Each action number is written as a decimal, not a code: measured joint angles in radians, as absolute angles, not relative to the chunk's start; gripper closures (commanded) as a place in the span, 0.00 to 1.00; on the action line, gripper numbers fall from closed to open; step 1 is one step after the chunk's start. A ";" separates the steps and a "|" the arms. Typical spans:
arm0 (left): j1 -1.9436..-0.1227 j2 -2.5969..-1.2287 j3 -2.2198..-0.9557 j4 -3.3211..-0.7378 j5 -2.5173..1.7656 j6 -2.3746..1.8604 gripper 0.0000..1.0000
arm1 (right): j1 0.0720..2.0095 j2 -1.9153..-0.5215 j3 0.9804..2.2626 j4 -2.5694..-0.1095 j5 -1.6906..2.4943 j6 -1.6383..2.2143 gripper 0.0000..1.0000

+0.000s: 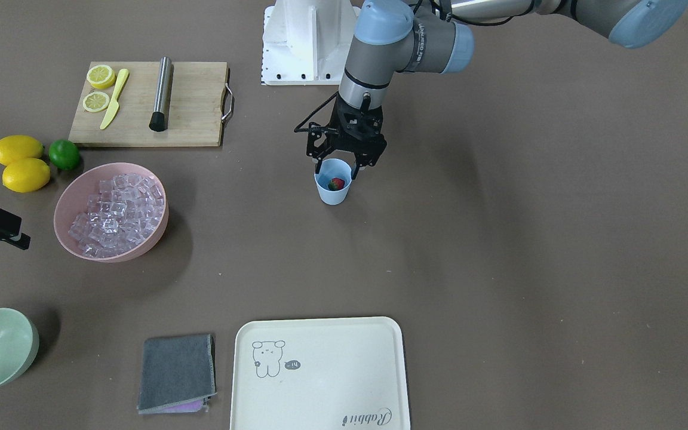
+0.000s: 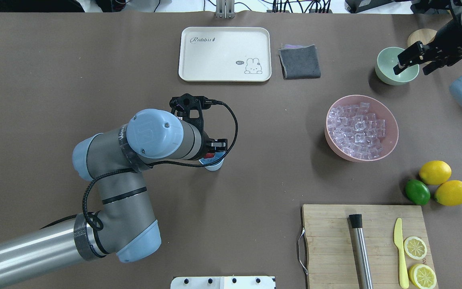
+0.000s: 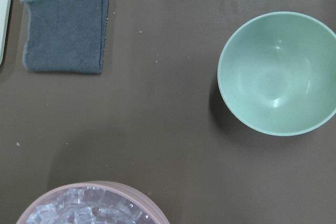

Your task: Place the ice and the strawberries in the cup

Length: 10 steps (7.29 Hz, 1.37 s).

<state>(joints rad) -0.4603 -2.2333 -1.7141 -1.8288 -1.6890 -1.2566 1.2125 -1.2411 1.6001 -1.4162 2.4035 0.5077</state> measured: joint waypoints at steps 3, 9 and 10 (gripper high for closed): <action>-0.550 -2.220 -1.778 -1.732 -1.725 -1.234 0.02 | 1.215 -1.240 1.597 -1.417 2.405 0.508 0.01; -0.995 -1.978 -1.829 -1.690 -1.906 -0.847 0.02 | 1.252 -1.261 1.579 -1.417 2.407 0.412 0.01; -1.068 -1.909 -1.812 -1.684 -1.943 -0.781 0.02 | 1.268 -1.268 1.565 -1.417 2.404 0.381 0.01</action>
